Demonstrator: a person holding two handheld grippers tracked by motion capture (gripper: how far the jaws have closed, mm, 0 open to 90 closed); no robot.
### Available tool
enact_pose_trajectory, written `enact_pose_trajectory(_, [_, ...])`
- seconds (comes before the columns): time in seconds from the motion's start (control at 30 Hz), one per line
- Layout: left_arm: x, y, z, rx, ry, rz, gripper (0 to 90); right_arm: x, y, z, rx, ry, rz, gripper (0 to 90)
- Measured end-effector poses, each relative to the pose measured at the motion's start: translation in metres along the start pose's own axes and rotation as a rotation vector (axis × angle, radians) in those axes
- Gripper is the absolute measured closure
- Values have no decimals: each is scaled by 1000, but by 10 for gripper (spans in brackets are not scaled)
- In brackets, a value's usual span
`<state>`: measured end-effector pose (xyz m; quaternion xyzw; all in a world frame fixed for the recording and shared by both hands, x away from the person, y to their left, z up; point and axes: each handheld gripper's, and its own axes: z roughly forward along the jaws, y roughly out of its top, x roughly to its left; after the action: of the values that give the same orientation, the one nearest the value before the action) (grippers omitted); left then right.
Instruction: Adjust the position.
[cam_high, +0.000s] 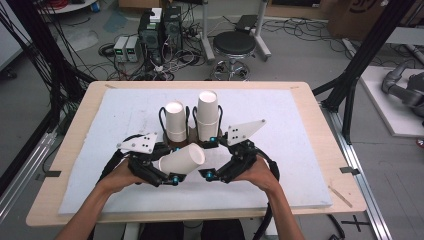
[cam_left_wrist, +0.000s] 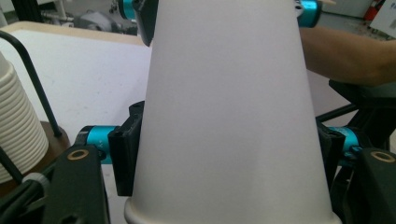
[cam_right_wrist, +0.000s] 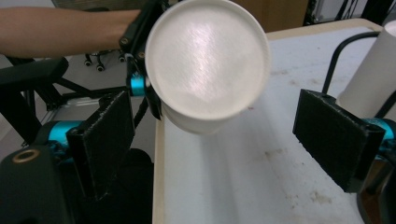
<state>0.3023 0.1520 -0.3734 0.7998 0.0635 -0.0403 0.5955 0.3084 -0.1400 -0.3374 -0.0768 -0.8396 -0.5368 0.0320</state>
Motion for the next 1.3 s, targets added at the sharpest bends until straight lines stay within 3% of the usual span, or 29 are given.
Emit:
enact_pose_trajectory(0.03, [-2, 1, -5, 38, 6, -6, 306, 0, 0, -2, 21, -18, -3, 133])
enact_pose_trajectory(0.13, [-3, 3, -8, 78, 20, -13, 306, -1, 0, -2, 45, -14, -11, 133])
enact_pose_trajectory(0.3, [-6, 10, -17, 168, 39, -28, 306, 0, 4, -1, 145, -29, -36, 133])
enact_pose_trajectory(0.37, [-7, 14, -18, 224, 44, -26, 306, 0, 6, 0, 202, -39, -47, 134])
enact_pose_trajectory(0.43, [-8, 18, -19, 284, 44, -29, 306, 0, 7, 1, 218, -41, -52, 133])
enact_pose_trajectory(0.53, [-10, 23, -18, 352, 44, -31, 306, 1, 10, 3, 292, -46, -67, 134])
enact_pose_trajectory(0.57, [-10, 25, -18, 378, 47, -31, 306, 1, 13, 5, 344, -51, -74, 133])
enact_pose_trajectory(0.6, [-10, 27, -17, 400, 49, -30, 306, 1, 13, 5, 344, -51, -74, 133])
enact_pose_trajectory(0.63, [-11, 28, -17, 420, 50, -36, 306, 2, 15, 6, 394, -55, -86, 134])
enact_pose_trajectory(0.67, [-11, 30, -16, 442, 50, -40, 306, 2, 15, 6, 394, -55, -86, 134])
enact_pose_trajectory(0.77, [-12, 34, -13, 501, 53, -36, 306, 4, 20, 10, 483, -65, -105, 135])
enact_pose_trajectory(0.8, [-13, 35, -12, 531, 51, -36, 306, 4, 20, 10, 483, -65, -105, 135])
enact_pose_trajectory(0.83, [-13, 36, -11, 551, 55, -39, 309, 4, 21, 12, 532, -76, -119, 134])
enact_pose_trajectory(0.9, [-13, 39, -9, 621, 62, -38, 308, 3, 22, 15, 563, -74, -144, 135])
enact_pose_trajectory(0.93, [-13, 39, -9, 621, 62, -38, 309, 3, 22, 15, 563, -74, -144, 135])
enact_pose_trajectory(0.97, [-13, 41, -6, 665, 65, -38, 309, 6, 23, 18, 618, -81, -131, 135])
enact_pose_trajectory(1.0, [-13, 41, -6, 665, 65, -38, 308, 6, 23, 18, 618, -81, -131, 135])
enact_pose_trajectory(1.1, [-13, 43, -3, 713, 68, -27, 309, 8, 26, 23, 684, -85, -148, 135])
enact_pose_trajectory(1.3, [-13, 44, 5, 770, 75, -23, 310, 7, 29, 27, 712, -79, -159, 135])
